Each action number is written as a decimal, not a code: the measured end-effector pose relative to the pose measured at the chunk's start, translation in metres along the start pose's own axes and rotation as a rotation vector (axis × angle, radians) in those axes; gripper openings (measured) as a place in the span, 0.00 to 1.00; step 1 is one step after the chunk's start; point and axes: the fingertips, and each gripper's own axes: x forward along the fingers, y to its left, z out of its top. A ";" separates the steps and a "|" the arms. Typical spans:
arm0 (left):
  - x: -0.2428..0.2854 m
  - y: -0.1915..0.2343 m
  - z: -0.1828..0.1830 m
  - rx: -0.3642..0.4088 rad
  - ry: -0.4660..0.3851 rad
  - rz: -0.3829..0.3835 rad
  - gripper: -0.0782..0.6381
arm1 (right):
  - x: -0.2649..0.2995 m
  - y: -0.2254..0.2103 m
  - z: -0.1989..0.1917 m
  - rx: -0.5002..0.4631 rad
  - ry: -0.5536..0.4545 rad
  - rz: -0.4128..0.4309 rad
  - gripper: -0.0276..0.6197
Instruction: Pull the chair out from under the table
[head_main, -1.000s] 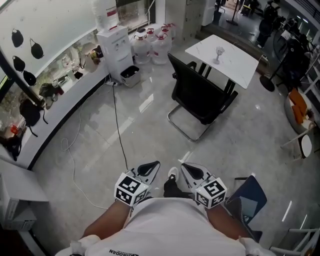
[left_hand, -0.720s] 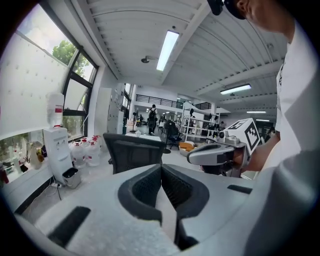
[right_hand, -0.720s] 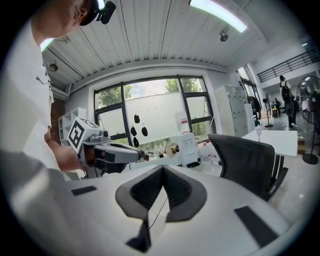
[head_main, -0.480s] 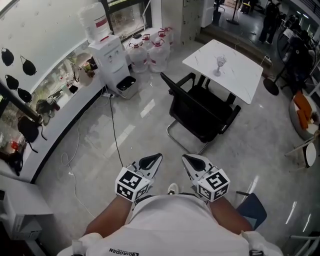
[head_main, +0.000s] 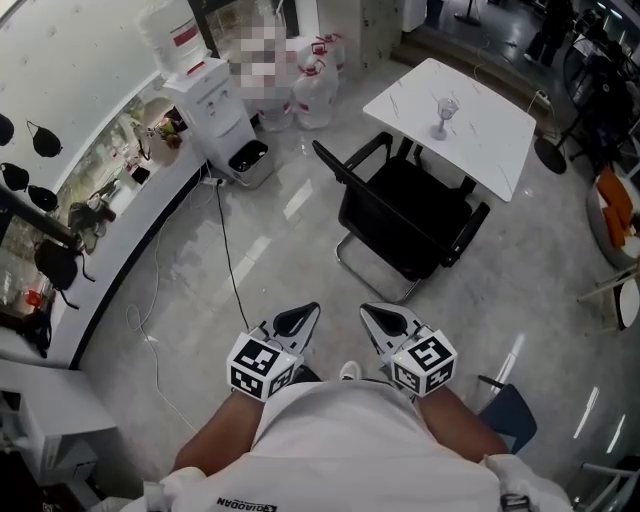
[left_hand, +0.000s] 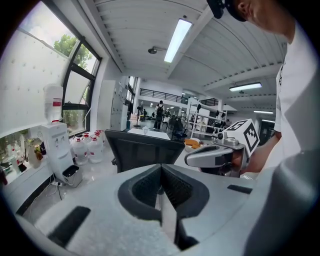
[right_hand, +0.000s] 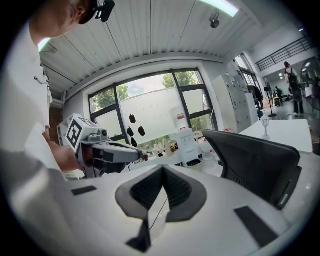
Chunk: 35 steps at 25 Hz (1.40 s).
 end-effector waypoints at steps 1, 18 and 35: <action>0.003 0.001 0.000 0.000 0.003 -0.004 0.12 | 0.002 -0.004 0.001 0.003 -0.001 -0.003 0.05; 0.124 0.084 0.071 0.145 0.009 -0.345 0.12 | 0.048 -0.104 0.048 0.082 -0.077 -0.359 0.05; 0.164 0.188 0.124 0.294 0.046 -0.727 0.12 | 0.142 -0.129 0.101 0.194 -0.150 -0.737 0.05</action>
